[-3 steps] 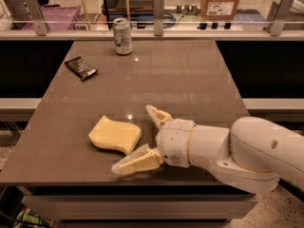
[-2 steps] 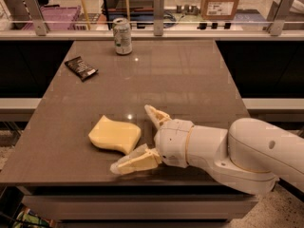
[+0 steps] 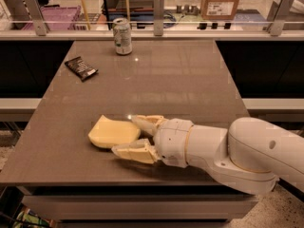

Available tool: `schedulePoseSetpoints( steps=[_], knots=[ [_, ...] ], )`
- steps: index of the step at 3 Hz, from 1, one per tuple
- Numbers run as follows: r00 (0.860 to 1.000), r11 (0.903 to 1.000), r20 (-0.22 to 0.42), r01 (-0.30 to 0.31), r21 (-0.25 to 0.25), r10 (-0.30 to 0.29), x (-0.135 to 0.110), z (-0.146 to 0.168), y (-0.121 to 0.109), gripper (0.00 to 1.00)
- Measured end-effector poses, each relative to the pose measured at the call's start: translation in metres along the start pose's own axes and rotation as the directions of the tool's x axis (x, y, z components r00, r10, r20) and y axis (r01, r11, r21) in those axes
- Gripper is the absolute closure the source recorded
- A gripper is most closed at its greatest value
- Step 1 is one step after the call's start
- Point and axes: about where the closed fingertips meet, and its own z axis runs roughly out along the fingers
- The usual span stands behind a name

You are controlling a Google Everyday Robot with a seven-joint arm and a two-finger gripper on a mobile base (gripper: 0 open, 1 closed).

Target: Move sponge near 7up can

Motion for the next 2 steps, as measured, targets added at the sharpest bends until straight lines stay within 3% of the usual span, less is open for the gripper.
schedulePoseSetpoints(
  steps=[2],
  knots=[
    [1.000,0.9999,-0.001,0.013,-0.001,-0.013,-0.0047,0.0006,0.0026,0.85]
  ],
)
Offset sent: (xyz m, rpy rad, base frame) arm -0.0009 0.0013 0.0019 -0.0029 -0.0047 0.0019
